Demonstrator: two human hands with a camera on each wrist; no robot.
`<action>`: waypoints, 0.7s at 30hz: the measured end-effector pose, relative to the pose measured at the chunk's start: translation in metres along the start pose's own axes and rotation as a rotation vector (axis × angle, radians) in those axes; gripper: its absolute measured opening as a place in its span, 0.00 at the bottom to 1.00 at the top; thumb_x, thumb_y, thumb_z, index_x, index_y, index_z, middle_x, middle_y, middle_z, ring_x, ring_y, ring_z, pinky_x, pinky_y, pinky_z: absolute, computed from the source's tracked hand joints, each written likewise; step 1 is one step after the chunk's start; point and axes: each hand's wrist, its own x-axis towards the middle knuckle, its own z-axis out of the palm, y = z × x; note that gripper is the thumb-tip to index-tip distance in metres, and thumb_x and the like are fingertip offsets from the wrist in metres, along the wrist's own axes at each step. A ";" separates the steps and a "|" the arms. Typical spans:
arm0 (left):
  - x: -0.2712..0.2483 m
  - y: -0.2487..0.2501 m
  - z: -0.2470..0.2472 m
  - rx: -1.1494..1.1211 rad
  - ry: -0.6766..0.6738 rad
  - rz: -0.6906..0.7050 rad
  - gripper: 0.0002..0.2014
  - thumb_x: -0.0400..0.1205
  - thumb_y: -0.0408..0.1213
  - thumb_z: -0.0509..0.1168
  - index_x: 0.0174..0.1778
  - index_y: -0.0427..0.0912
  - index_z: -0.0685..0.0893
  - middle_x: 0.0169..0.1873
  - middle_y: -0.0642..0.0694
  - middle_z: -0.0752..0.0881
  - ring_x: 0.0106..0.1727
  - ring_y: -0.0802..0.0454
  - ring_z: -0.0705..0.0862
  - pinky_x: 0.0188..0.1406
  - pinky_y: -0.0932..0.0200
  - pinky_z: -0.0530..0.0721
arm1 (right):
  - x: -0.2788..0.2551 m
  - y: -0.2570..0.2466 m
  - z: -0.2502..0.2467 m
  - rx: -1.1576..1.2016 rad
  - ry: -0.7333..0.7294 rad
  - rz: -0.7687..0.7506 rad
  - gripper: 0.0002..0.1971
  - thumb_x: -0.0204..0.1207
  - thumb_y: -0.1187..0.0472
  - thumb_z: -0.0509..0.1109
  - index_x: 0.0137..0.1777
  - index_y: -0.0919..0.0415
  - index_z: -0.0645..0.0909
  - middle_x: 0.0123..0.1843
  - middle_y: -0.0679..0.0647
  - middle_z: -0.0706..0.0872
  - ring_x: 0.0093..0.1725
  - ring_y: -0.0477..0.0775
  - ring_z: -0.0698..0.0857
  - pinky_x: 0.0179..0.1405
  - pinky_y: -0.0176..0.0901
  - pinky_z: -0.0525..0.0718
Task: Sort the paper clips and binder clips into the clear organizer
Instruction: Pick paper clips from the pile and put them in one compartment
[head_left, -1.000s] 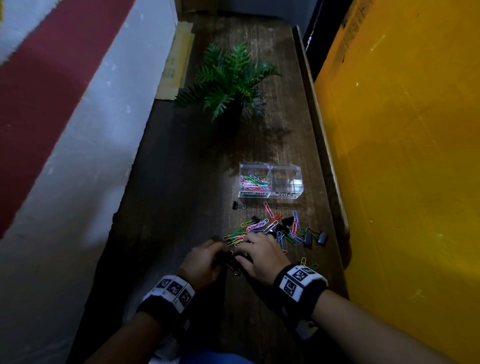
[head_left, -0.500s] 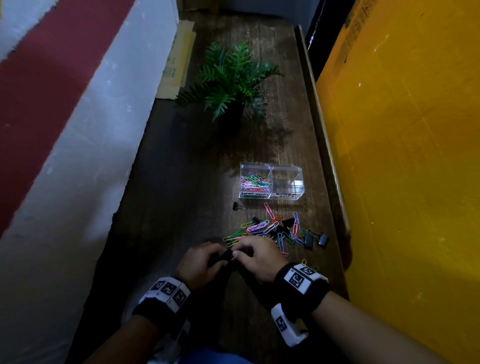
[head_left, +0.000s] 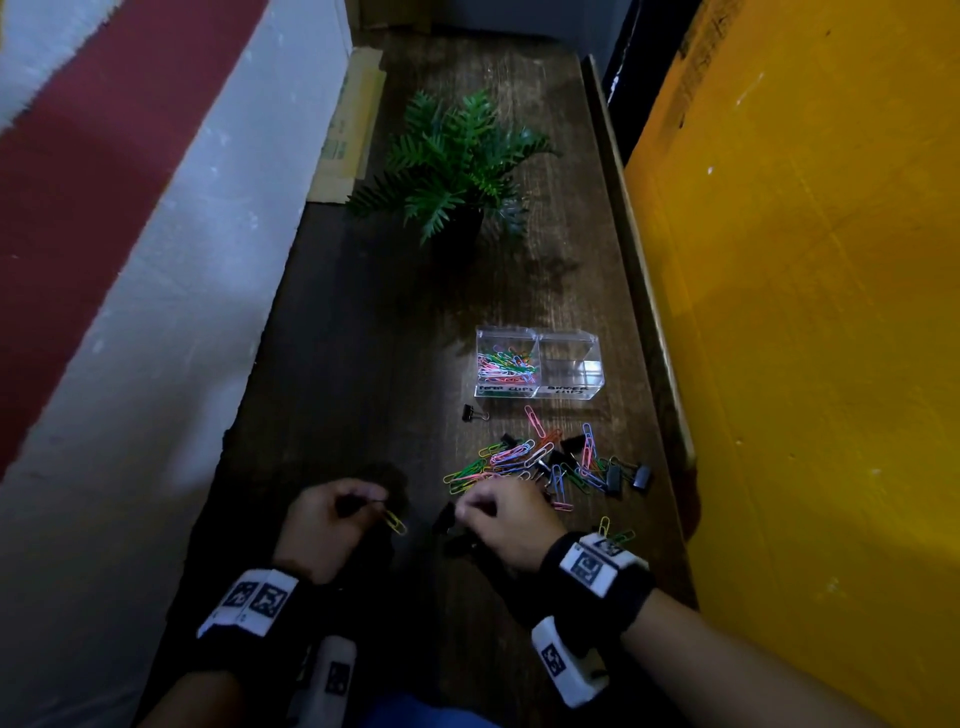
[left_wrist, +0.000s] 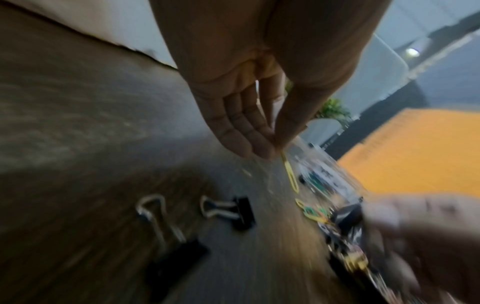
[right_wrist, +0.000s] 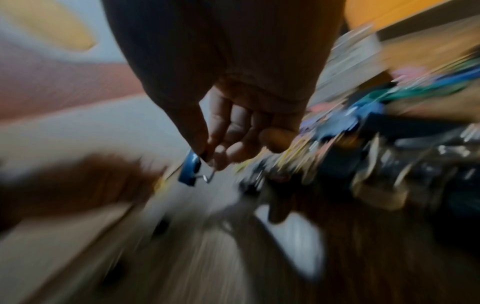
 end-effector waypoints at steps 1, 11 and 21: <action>0.000 0.000 -0.003 -0.020 0.021 -0.003 0.08 0.76 0.27 0.69 0.44 0.45 0.89 0.42 0.54 0.89 0.47 0.61 0.85 0.46 0.74 0.77 | -0.003 -0.002 0.008 -0.069 -0.045 -0.005 0.07 0.76 0.53 0.69 0.48 0.53 0.88 0.47 0.46 0.89 0.49 0.46 0.85 0.53 0.43 0.82; 0.022 0.022 0.031 -0.685 -0.001 -0.239 0.08 0.80 0.22 0.61 0.48 0.35 0.84 0.40 0.33 0.85 0.36 0.47 0.87 0.36 0.62 0.88 | -0.019 -0.001 0.008 -0.389 0.131 -0.030 0.12 0.79 0.48 0.63 0.53 0.51 0.84 0.51 0.48 0.82 0.52 0.51 0.82 0.48 0.43 0.76; 0.045 0.051 0.048 -0.714 -0.080 -0.342 0.07 0.79 0.24 0.63 0.43 0.40 0.82 0.34 0.43 0.82 0.30 0.54 0.80 0.28 0.63 0.82 | 0.014 0.020 -0.037 -0.554 0.152 -0.024 0.12 0.79 0.50 0.66 0.59 0.54 0.81 0.55 0.49 0.82 0.56 0.52 0.80 0.52 0.44 0.77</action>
